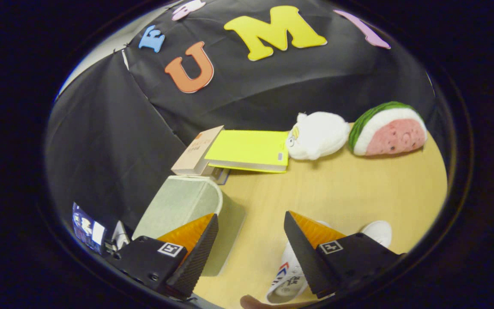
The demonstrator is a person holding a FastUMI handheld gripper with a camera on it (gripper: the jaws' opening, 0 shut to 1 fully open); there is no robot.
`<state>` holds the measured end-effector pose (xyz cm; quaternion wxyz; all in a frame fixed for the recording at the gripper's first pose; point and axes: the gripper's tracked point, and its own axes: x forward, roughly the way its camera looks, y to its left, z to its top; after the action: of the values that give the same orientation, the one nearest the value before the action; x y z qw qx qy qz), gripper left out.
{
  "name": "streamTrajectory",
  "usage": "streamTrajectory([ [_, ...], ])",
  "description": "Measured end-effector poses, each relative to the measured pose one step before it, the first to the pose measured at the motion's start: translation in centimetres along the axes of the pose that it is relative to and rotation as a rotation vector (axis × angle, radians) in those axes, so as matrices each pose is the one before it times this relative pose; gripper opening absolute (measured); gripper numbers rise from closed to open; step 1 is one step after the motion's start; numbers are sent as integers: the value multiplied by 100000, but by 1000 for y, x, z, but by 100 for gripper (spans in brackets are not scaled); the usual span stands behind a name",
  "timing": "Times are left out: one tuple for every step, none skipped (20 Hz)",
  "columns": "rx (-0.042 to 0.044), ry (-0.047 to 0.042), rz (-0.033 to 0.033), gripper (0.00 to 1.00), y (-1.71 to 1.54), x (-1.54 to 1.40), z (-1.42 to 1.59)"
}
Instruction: Open the storage box then place both shoes into the box .Put the left shoe in first, then the right shoe, with the right side of both shoes facing outward in a uniform manner.
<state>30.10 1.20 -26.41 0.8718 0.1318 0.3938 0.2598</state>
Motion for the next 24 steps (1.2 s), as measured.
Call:
streamTrajectory([
  [1952,3489,4778,99,838,792,-565],
  [2554,4335,5487,99,932,1038,-512],
  [3503,3602,6023,99,880,826,-514],
  [4352,4370,6414,99,736,746,-696],
  [5220,3821,6162,99,495,1089,-458],
  [4327,3116,5577,99,468,841,-222],
  [2415,1897,4133,99,283,641,-37],
  [2218,1066,4810,99,368,601,101],
  [1597,1054,3796,99,316,434,27],
  [2292,945,4148,99,400,389,134],
  [2258,2169,2384,98,43,605,-196],
  [1516,734,1655,98,-219,341,81],
  [2336,1507,2352,98,39,6,-83],
  [4295,835,2934,98,35,124,-3],
  [2871,725,2038,98,-46,71,-157],
  [2496,487,705,96,-232,75,-108],
  [1760,195,863,95,65,-93,-129],
  [1146,-242,816,94,211,-117,-22],
  [-42,367,-207,92,214,-142,-243],
  [-134,-47,-368,86,257,24,9],
  [-261,317,-1713,81,336,-453,-234],
  [-1905,-4,-2916,76,-25,190,67],
  [-2146,1030,-2928,70,-181,35,-127],
  [177,722,-2493,65,50,-213,-4],
])
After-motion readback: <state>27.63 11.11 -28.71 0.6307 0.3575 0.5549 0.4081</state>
